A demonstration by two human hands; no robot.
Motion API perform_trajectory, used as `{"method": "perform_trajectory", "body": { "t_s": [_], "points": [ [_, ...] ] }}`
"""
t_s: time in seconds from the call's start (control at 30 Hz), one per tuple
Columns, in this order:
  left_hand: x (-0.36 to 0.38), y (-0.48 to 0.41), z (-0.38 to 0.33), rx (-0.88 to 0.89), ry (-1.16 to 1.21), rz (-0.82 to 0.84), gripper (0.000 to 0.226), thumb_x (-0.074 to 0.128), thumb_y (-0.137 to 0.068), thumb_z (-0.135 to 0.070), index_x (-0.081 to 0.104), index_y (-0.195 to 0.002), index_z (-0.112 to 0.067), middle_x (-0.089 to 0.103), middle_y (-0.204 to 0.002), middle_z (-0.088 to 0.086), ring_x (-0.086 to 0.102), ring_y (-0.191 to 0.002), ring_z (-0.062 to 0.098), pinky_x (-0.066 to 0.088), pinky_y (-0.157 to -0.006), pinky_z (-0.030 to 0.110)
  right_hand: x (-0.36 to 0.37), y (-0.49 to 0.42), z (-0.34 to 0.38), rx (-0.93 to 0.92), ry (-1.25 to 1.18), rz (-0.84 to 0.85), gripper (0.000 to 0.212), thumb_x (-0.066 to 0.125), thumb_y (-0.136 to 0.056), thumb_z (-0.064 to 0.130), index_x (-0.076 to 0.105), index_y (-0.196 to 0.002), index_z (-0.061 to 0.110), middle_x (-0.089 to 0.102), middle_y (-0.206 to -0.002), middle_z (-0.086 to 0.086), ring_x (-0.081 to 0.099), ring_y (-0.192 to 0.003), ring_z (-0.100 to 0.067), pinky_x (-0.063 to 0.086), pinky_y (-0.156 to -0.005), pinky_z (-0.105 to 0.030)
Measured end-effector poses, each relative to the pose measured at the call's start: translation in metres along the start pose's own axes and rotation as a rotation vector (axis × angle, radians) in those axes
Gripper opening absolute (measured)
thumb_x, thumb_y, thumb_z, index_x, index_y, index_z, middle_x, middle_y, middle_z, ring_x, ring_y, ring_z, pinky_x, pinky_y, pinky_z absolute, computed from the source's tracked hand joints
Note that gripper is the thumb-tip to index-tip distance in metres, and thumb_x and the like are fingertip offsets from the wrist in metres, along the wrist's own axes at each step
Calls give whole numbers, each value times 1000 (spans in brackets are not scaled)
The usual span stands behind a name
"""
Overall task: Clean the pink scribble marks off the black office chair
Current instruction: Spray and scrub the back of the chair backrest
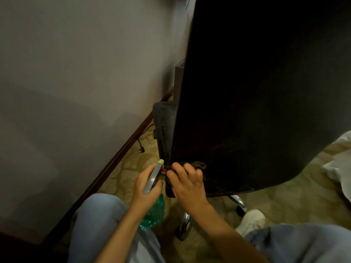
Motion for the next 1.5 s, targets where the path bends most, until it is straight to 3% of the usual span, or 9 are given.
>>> {"method": "perform_trajectory", "body": {
  "t_s": [0.1,0.37,0.57,0.77,0.9,1.07,1.2,1.33,1.5],
  "points": [
    [-1,2,0,-5,10,0,29,51,-75,-1,59,-95,-20,60,-81,-4,60,-74,6,44,-63,10,-19,-12,-8,72,-143,-24,31,54,-76,24,48,-106,21,40,-117,-2,42,-105,-23,31,-85,-35],
    [2,3,4,-48,-53,-7,30,54,-78,12,59,-90,-15,58,-74,-6,57,-63,3,41,-56,9,-99,-120,-65,311,-277,-549,13,58,-92,24,49,-102,20,37,-113,-3,37,-104,-24,28,-92,-26],
    [4,1,9,-94,-20,-16,31,54,-79,8,58,-83,-23,56,-66,-12,52,-57,4,36,-51,9,-65,-118,-40,203,-65,-486,30,70,-80,19,45,-96,24,38,-114,2,37,-102,-21,31,-76,-36],
    [2,6,2,-163,23,-6,43,54,-84,8,54,-93,-34,56,-84,-10,60,-78,-6,47,-65,11,-11,-35,-3,-3,48,-222,17,49,-84,17,45,-98,26,39,-116,6,37,-101,-17,26,-74,-33],
    [-1,9,10,-174,-11,41,26,53,-79,-13,60,-102,-22,61,-85,3,61,-77,15,48,-65,26,15,15,16,-99,57,-53,25,52,-75,23,45,-99,27,40,-118,7,38,-104,-15,27,-75,-30],
    [0,16,5,-192,27,14,38,56,-86,4,56,-101,-30,60,-90,-4,60,-81,-3,47,-66,14,3,11,18,-105,24,39,24,48,-76,20,49,-100,24,41,-118,2,40,-107,-18,30,-82,-32],
    [0,13,-4,-151,42,-3,42,55,-83,6,51,-94,-35,55,-86,-7,57,-77,-10,45,-64,7,-56,-40,-25,112,-142,-203,30,56,-77,21,49,-106,21,41,-115,-5,40,-104,-26,28,-81,-36],
    [3,9,-1,-81,19,-3,36,52,-78,2,54,-92,-31,59,-74,-8,55,-63,2,40,-53,10,-112,-104,-98,331,-179,-558,22,58,-89,25,48,-107,19,37,-113,-5,37,-104,-26,23,-95,-27],
    [5,8,-6,-16,26,-30,19,50,-73,-25,53,-91,-31,63,-81,-17,55,-63,-2,40,-55,8,-90,-111,-123,364,-228,-649,18,53,-89,25,44,-103,17,36,-112,-6,36,-103,-25,23,-96,-28]
  ]
}}
Point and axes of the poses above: each hand's wrist, its own y-axis away from the middle knuckle, its own x-axis out of the palm, z = x × y, the point moved 3 cm from there along -y, towards the middle knuckle
